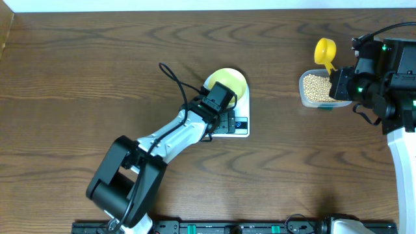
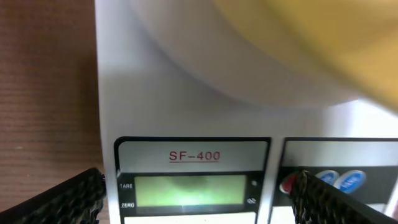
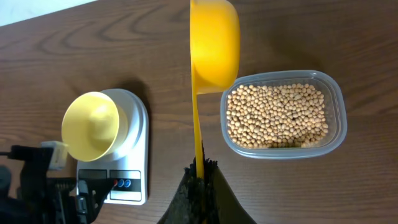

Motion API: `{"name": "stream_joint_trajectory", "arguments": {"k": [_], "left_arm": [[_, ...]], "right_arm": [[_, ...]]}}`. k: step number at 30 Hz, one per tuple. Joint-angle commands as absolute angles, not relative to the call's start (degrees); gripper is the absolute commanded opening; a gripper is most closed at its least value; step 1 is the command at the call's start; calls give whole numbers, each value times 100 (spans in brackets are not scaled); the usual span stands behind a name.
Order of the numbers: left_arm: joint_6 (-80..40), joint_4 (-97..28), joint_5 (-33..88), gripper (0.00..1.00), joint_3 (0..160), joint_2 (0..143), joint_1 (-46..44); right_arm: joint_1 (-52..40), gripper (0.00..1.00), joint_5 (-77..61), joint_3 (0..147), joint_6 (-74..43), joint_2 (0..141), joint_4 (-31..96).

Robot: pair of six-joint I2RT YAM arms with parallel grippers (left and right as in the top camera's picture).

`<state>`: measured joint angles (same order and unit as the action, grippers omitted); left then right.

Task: Scoop item into bowl and weigh 50g on scale
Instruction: 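Press the scale's tare button with the left gripper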

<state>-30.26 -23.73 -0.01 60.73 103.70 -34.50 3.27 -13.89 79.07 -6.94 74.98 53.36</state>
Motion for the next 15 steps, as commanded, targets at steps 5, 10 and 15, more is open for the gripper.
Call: {"name": "stream_joint_trajectory", "arguments": {"k": [5, 10, 15], "left_arm": [[-3118, -2320, -113, 96, 6020, 10610, -3415], [-3116, -2300, -117, 96, 6020, 10610, -3415], [-3116, -2303, -119, 96, 6020, 10650, -3415]], "right_arm": [[333, 1, -1365, 7972, -615, 7467, 5339], [333, 1, -1365, 7972, -615, 7467, 5339], [333, 1, -1365, 7972, -615, 7467, 5376]]}}
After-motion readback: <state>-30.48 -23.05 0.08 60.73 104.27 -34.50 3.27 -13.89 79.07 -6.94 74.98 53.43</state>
